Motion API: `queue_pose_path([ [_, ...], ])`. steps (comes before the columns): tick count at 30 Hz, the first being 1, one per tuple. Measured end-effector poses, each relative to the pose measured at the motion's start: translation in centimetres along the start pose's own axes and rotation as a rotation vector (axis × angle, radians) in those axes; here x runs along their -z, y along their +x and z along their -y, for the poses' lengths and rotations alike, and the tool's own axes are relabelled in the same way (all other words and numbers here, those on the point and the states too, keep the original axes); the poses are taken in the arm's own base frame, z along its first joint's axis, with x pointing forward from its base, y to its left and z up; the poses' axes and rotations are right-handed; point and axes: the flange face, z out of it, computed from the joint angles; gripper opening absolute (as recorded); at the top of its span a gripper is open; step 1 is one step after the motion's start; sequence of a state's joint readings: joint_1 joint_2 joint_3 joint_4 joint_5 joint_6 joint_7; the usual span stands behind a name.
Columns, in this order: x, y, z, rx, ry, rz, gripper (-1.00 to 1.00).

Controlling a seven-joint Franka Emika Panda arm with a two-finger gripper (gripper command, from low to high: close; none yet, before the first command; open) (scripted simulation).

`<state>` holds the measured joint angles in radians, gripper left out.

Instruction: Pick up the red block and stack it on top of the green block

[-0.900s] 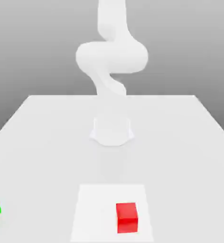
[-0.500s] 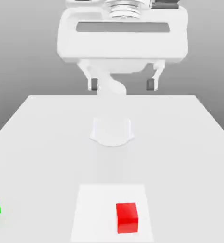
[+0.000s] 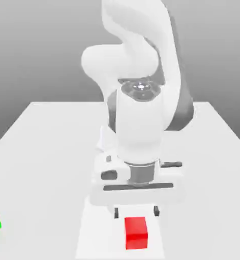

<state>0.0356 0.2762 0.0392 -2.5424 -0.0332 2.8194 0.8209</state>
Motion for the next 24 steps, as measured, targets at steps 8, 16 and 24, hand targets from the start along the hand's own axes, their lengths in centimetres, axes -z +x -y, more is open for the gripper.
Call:
queue_pose_path([
  [8, -2.5, -0.1, -0.1, 0.0, -0.001, 0.0, -1.0],
  [16, 4.1, 3.8, -2.8, -0.081, -0.002, 0.003, -1.0],
  [24, 6.1, 15.9, -18.5, -0.401, -0.001, 0.006, -1.0],
])
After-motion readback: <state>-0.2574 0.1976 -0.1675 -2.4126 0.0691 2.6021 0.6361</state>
